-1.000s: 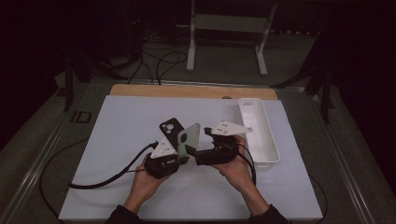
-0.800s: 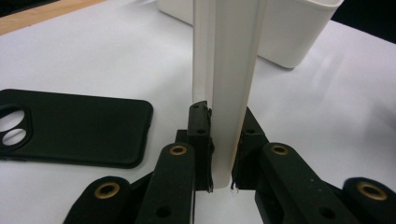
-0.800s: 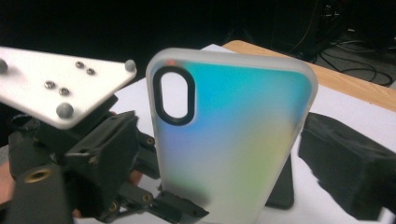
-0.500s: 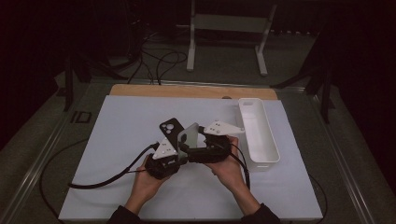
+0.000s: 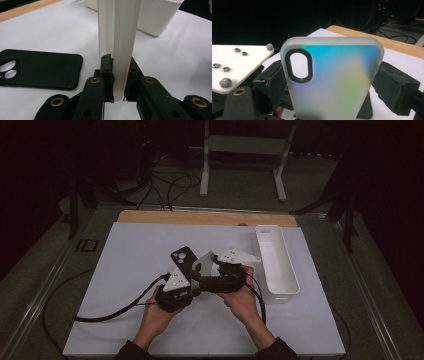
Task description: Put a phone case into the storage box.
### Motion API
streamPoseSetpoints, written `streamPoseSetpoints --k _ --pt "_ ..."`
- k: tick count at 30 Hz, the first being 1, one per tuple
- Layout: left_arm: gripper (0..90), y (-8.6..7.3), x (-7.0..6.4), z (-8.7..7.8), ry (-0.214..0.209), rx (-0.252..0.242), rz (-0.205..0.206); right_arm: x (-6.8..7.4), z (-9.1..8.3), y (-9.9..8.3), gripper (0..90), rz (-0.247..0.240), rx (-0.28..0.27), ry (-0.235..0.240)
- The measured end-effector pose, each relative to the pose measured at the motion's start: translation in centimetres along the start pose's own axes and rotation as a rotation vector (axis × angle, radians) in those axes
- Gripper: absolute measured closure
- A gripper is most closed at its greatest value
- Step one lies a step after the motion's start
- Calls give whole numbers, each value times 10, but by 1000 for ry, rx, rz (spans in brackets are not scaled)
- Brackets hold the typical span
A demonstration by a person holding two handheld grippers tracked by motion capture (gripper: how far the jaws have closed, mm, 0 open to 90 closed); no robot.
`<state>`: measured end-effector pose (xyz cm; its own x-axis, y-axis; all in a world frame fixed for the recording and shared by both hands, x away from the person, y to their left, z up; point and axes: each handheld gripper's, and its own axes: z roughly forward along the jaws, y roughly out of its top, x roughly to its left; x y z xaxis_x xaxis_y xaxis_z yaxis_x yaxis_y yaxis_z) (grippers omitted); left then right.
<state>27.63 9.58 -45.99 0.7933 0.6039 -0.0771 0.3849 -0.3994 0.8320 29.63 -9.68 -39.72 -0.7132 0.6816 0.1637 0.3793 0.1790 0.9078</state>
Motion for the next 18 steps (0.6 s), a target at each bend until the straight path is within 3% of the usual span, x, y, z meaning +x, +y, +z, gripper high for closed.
streamPoseSetpoints --k 8,12,18 --pt "796 0 1 -3 11 -9 7 2 0 1 168 -9 -7 1" --pt "696 1 2 -6 19 -18 12 1 0 0 168 -16 1 -2" --pt "464 -1 5 -12 77 -6 6 -3 -3 2 168 -11 -4 -9"
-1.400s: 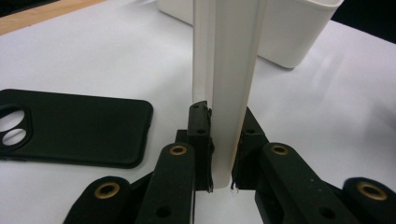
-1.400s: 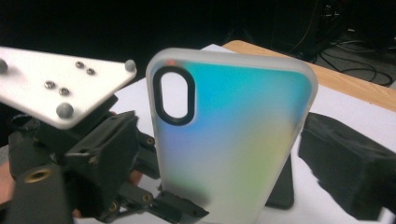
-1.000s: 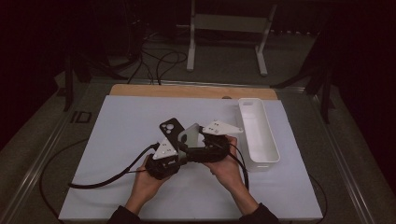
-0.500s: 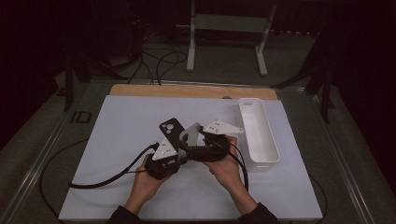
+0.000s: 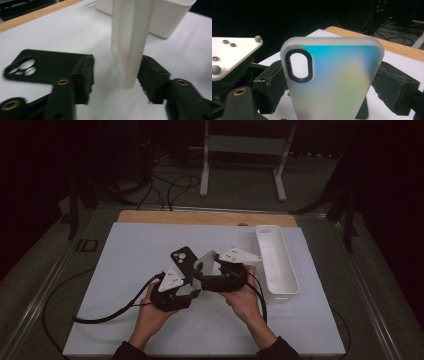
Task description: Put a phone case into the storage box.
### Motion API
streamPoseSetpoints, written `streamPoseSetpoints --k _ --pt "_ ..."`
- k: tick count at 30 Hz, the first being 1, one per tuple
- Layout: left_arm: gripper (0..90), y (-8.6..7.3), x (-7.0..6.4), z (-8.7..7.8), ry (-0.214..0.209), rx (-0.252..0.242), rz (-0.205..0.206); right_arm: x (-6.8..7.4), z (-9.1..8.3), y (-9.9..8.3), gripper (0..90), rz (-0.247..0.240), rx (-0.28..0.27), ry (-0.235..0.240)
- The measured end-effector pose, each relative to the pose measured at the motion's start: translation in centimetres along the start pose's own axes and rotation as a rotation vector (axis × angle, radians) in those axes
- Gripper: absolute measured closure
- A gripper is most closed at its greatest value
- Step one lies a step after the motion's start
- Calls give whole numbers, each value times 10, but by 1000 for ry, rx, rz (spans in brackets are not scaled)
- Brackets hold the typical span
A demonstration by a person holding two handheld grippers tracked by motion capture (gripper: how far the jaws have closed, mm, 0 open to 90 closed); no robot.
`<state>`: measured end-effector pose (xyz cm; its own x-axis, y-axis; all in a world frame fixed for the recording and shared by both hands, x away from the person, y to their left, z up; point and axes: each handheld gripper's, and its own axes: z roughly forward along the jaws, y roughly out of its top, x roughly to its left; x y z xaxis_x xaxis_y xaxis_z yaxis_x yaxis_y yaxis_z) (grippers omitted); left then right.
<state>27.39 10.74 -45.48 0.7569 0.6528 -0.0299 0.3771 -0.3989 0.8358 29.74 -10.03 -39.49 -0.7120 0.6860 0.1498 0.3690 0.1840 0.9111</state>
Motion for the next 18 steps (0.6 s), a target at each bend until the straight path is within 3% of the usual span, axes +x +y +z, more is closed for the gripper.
streamPoseSetpoints --k 4,7,11,18 --pt "373 -4 5 -6 36 -13 -28 -4 -2 1 167 1 -2 -10" --pt "327 -6 8 -11 59 -30 -33 -8 -4 2 167 22 -5 3" --pt "267 -8 12 -17 92 -40 -38 -11 -7 4 167 18 -11 -17" --pt "151 -14 18 -26 110 -55 -54 -21 -17 11 167 12 -35 -50"
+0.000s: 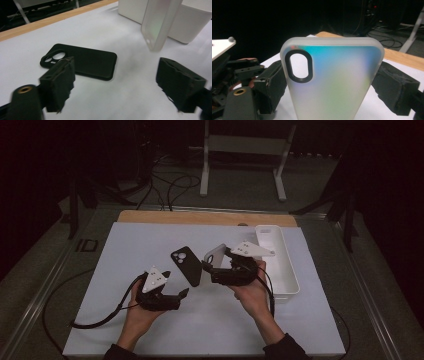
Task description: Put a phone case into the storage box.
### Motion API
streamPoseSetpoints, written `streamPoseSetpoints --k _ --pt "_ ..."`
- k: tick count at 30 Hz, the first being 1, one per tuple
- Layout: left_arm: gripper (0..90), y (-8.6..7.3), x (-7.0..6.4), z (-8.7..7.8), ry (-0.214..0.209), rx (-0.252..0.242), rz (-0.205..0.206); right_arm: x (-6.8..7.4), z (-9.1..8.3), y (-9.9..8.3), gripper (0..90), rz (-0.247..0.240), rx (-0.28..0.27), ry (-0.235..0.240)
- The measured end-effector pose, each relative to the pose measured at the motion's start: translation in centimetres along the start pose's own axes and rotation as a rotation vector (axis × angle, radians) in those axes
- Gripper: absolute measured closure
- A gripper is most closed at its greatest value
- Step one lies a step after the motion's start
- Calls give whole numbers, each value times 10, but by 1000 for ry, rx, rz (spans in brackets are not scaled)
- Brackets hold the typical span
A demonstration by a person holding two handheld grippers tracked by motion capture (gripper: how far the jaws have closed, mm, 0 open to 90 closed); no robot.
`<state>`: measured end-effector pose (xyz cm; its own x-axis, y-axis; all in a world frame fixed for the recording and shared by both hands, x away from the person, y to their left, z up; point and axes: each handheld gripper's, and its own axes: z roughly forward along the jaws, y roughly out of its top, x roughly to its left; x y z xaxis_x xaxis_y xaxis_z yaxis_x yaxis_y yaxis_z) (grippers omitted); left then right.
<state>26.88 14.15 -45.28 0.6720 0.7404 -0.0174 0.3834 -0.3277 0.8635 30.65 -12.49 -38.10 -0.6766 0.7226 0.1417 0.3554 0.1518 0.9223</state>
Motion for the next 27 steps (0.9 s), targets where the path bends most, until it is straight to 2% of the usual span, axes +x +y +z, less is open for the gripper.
streamPoseSetpoints --k 3,7,15,18,22,27 --pt "110 -2 3 -3 11 -15 -13 -6 -4 3 167 1 -6 -17" --pt "18 -4 7 -6 23 -12 -18 -13 -9 6 167 1 -11 -36" --pt "0 -11 15 -14 39 -30 -40 -25 -15 9 167 3 -9 -64" --pt "0 -14 18 -17 37 -33 -39 -29 -16 10 167 0 -9 -73" --pt "0 -22 21 -23 56 -42 -19 -36 -18 11 167 3 -3 -91" --pt "0 -32 27 -29 58 -52 -29 -41 -21 12 166 14 -3 -107"
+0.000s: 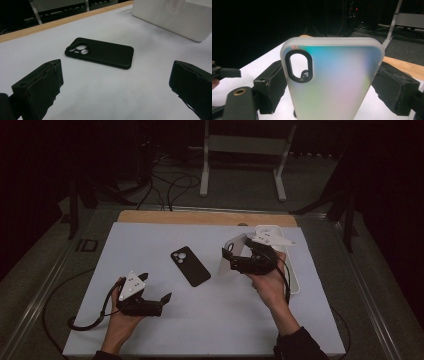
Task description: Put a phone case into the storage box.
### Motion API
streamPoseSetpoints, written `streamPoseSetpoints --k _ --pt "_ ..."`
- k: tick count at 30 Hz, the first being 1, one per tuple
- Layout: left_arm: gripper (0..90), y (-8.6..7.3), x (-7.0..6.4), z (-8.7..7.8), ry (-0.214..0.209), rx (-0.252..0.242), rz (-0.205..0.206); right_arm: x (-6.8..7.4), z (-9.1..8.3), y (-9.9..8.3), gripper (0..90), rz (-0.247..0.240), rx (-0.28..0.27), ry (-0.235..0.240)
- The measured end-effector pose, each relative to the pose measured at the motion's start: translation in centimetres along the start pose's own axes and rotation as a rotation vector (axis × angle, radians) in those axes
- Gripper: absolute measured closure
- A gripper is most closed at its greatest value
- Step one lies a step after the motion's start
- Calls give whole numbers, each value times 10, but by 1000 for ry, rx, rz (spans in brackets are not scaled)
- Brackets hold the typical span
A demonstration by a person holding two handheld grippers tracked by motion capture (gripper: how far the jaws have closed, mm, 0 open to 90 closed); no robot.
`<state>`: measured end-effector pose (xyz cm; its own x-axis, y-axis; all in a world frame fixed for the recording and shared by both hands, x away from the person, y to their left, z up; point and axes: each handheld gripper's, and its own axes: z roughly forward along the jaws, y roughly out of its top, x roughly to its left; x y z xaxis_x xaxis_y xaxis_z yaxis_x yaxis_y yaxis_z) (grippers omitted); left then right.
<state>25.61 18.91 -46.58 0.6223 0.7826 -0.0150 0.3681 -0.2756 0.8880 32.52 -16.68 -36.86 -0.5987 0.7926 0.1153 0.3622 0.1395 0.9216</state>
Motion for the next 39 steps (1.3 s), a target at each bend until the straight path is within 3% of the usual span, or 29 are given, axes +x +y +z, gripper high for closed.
streamPoseSetpoints --k 8,19,23,39 --pt "0 -16 10 -11 19 -15 -16 -7 -3 4 166 -1 -7 -28" --pt "0 -28 13 -23 50 -24 -33 -18 -4 11 166 -7 -12 -65" --pt "0 -30 14 -24 56 -21 -44 -25 -3 13 166 -4 -10 -82" --pt "0 -32 14 -24 72 -8 -22 -51 1 33 166 8 -9 -154"
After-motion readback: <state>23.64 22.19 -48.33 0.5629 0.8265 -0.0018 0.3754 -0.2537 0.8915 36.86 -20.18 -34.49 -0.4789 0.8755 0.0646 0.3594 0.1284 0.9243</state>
